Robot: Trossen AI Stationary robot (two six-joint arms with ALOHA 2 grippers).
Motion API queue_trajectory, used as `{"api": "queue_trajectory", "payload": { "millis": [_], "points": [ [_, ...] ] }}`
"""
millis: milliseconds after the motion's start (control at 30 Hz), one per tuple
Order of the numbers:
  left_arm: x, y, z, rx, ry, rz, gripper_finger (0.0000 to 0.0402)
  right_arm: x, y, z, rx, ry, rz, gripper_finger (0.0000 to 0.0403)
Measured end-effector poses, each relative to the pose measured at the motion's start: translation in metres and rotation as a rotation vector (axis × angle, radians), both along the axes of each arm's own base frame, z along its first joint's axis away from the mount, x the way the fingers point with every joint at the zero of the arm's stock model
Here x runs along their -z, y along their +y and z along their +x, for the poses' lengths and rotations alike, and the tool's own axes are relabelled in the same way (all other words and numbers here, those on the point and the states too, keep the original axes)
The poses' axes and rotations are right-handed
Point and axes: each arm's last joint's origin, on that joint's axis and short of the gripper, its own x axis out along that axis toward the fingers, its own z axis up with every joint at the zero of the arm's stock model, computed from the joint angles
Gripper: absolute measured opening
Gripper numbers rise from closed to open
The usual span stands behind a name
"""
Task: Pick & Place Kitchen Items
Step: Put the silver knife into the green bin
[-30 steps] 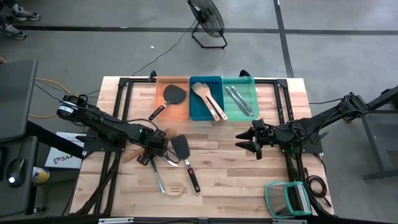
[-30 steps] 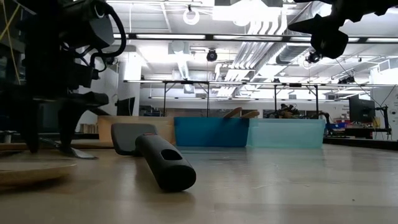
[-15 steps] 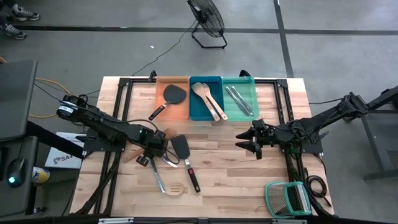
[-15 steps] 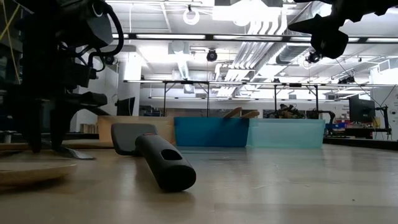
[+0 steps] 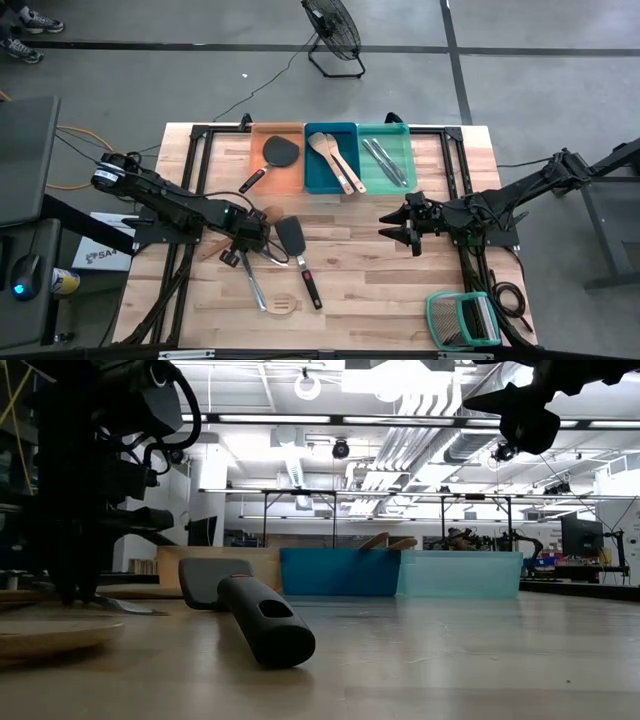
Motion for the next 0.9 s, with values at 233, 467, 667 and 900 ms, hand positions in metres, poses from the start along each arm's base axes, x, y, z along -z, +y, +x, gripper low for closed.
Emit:
{"api": "queue_trajectory", "payload": {
  "millis": [233,467,667,900],
  "points": [
    [0.0,0.0,0.0,-0.028,0.005,-0.011,0.0029,0.0,0.0,0.0,0.0,0.0,-0.001,0.0203],
    [0.0,0.0,0.0,-0.042,0.008,-0.016,0.0029,0.0,0.0,0.0,-0.002,0.0,0.002,0.0203],
    [-0.002,0.0,-0.001,-0.054,0.0,-0.022,0.0029,0.0,0.0,0.0,-0.002,0.001,0.006,0.0203],
    [-0.014,-0.001,0.003,-0.059,0.001,-0.01,0.0029,0.0,0.0,0.0,-0.002,0.001,0.006,0.0203]
  ]
}}
